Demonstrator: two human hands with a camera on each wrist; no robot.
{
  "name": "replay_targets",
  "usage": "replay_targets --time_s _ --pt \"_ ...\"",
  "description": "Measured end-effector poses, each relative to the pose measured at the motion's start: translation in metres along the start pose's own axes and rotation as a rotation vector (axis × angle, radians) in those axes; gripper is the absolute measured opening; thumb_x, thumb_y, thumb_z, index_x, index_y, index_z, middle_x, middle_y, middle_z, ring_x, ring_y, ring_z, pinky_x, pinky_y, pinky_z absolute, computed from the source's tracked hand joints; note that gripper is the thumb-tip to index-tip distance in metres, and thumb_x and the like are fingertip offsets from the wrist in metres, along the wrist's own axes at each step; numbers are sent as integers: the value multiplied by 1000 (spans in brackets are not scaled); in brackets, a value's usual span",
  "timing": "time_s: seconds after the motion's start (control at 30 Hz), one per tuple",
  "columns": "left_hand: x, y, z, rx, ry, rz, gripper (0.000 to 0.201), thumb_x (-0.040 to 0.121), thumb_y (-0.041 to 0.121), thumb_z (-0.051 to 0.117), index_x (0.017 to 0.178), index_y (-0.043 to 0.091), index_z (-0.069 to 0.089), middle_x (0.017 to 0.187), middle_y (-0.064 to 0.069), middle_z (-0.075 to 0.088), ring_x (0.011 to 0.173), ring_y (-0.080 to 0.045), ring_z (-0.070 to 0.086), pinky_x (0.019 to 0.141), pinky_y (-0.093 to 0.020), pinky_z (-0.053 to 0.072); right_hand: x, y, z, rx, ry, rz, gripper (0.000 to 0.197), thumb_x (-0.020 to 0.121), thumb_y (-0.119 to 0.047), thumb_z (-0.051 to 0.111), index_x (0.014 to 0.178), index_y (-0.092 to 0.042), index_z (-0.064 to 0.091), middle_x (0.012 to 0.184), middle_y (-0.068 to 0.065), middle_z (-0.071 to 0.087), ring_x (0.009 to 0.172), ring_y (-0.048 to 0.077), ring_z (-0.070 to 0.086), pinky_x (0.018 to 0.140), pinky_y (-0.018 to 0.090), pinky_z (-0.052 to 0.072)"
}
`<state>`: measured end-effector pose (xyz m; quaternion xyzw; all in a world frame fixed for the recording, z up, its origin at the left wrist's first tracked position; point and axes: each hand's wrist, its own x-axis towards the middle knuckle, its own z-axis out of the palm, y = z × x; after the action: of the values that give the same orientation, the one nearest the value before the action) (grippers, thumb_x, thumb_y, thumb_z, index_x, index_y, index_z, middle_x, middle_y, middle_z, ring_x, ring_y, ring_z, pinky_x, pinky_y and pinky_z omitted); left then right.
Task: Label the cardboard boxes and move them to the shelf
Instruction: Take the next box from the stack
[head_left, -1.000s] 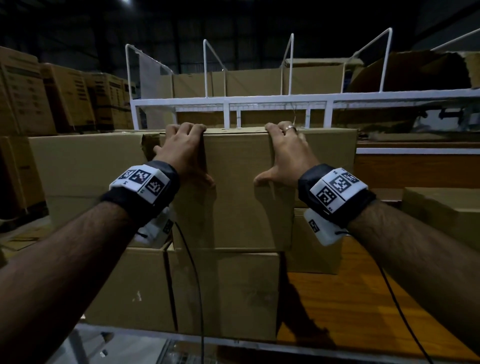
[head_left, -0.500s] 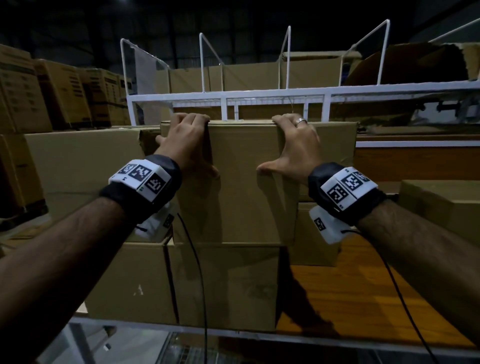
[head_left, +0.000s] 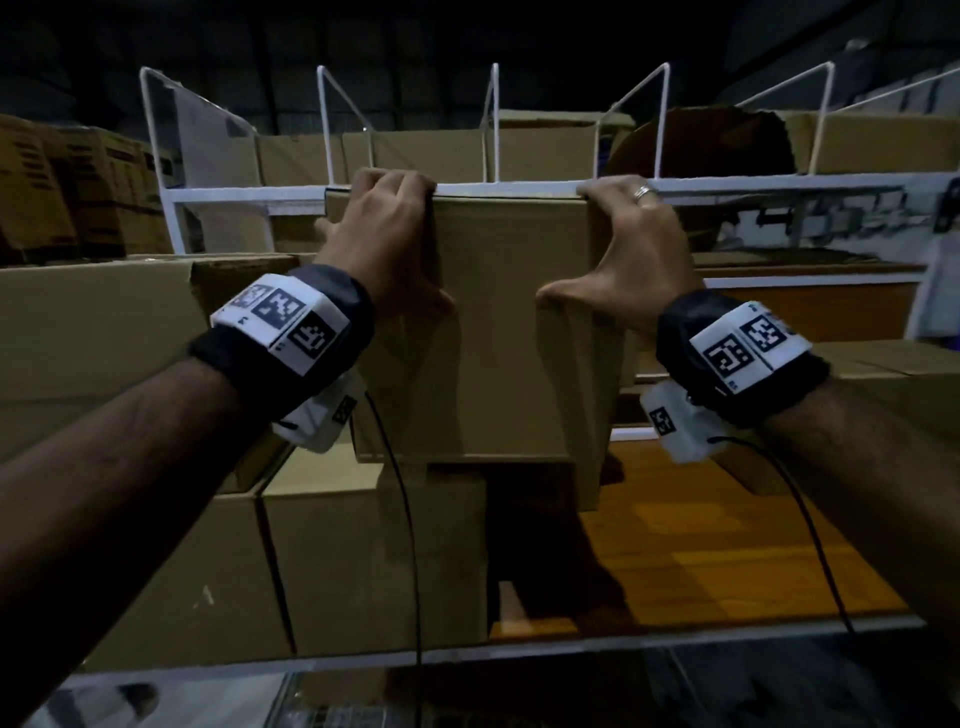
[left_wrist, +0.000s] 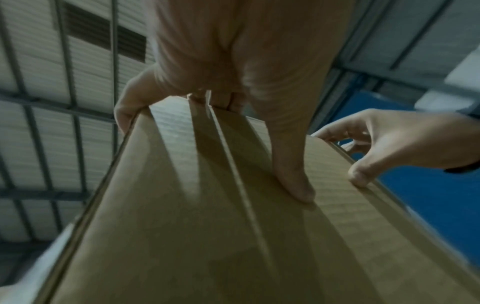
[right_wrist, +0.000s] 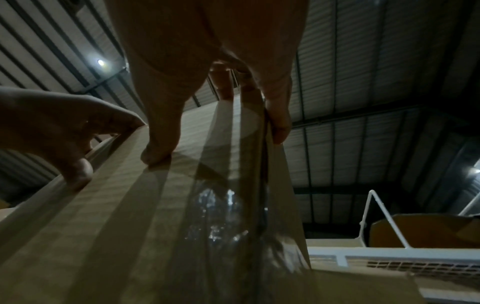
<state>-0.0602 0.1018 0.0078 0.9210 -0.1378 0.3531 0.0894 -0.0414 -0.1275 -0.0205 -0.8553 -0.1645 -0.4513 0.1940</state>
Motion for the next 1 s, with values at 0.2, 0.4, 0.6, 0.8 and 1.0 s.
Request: replay_targets --time_s 0.2,0.4,0.6,0.8,1.0 --pt "1 62 10 -106 33 96 105 56 36 88 142 14 31 144 -8 35 136 -27 24 104 -63 31 -25 38 -65 -113 31 23 94 60 -47 85 138 -17 43 138 9 43 124 29 42 99 49 42" --pt "-13 147 30 -152 -3 120 101 61 36 86 142 19 29 145 -3 31 136 -24 19 99 -73 27 -67 96 -118 -155 65 37 93 59 -45 86 137 -17 43 137 10 44 123 30 42 100 50 41" --pt "-35 224 82 -195 -57 65 99 62 36 86 141 18 29 146 -1 29 137 -22 15 100 -74 24 -110 175 -140 -147 -7 37 95 56 -47 86 137 -17 45 136 9 45 122 33 44 97 49 43" --pt "-68 274 146 -172 -178 -18 100 64 36 84 143 20 25 147 1 26 137 -20 14 100 -74 24 -167 241 -126 -91 -103 58 92 55 -45 88 133 -14 50 134 9 48 119 34 46 97 43 39" --pt "-99 297 209 -126 -296 -60 103 65 39 84 145 20 22 150 1 22 137 -19 12 101 -72 23 -222 281 -98 -43 -197 136 92 54 -40 90 132 -11 52 133 12 50 113 38 47 91 46 41"
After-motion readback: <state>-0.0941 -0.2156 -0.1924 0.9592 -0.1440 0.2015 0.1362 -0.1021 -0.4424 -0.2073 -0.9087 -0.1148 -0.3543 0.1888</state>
